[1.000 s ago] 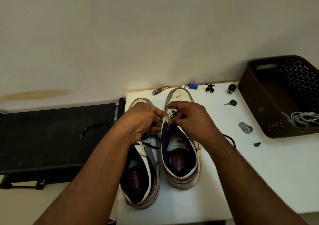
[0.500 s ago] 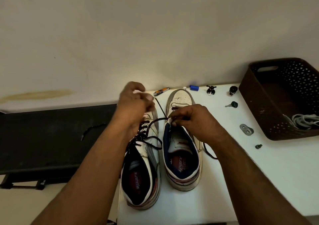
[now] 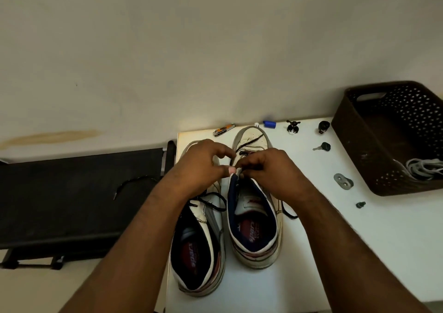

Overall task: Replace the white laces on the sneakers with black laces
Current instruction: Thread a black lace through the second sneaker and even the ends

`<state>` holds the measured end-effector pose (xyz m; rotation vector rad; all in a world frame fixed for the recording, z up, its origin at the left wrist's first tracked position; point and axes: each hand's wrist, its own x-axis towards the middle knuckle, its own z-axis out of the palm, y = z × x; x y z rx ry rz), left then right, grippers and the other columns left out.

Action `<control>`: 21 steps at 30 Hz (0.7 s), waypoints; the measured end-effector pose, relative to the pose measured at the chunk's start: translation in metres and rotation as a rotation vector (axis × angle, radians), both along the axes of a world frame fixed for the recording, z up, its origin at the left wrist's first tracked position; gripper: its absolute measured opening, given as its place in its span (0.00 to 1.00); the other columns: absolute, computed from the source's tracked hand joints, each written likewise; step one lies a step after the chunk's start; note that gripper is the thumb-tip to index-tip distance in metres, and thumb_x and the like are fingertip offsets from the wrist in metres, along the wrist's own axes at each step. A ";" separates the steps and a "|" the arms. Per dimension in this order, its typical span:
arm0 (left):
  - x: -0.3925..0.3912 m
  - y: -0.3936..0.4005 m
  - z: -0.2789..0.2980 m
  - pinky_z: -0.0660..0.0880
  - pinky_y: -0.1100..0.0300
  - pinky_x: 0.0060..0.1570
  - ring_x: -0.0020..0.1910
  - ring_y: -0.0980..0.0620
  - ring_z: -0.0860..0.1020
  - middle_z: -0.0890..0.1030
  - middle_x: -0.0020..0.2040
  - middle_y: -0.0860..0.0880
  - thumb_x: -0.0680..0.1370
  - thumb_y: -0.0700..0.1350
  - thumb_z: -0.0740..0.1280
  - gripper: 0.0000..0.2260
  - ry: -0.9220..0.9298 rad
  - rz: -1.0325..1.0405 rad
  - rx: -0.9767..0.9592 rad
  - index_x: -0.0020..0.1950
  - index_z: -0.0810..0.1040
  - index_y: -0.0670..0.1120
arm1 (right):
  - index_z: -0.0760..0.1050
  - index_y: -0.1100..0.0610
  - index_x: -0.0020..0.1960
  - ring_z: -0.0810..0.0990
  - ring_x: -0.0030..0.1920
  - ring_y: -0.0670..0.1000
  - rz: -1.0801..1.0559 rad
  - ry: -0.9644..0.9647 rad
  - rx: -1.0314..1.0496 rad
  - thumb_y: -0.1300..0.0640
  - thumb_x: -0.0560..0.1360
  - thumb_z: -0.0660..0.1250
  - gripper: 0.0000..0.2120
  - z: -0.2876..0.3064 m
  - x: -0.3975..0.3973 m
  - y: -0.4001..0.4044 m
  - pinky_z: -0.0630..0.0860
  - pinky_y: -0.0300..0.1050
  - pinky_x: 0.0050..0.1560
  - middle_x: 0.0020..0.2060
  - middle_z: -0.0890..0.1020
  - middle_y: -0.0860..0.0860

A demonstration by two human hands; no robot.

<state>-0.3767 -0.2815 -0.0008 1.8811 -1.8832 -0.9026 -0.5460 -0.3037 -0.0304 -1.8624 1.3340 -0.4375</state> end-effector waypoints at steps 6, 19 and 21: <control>-0.001 -0.003 -0.006 0.69 0.70 0.45 0.51 0.57 0.75 0.77 0.52 0.54 0.73 0.40 0.73 0.12 -0.113 -0.123 -0.008 0.55 0.84 0.51 | 0.83 0.51 0.53 0.81 0.49 0.45 -0.011 -0.014 -0.003 0.60 0.73 0.71 0.10 -0.001 -0.001 0.001 0.76 0.40 0.54 0.47 0.85 0.48; 0.076 -0.013 0.017 0.74 0.60 0.50 0.42 0.54 0.79 0.82 0.43 0.50 0.82 0.42 0.57 0.08 1.209 1.077 -0.443 0.45 0.70 0.50 | 0.84 0.51 0.50 0.82 0.48 0.47 -0.018 0.004 0.017 0.59 0.73 0.71 0.07 -0.002 0.002 0.000 0.76 0.43 0.55 0.45 0.85 0.48; 0.051 -0.007 0.016 0.79 0.56 0.47 0.32 0.51 0.78 0.75 0.29 0.50 0.82 0.45 0.56 0.11 1.601 0.845 -0.083 0.41 0.72 0.48 | 0.84 0.51 0.50 0.81 0.49 0.47 -0.021 0.014 0.016 0.59 0.73 0.71 0.07 -0.001 0.002 -0.001 0.76 0.44 0.55 0.45 0.85 0.49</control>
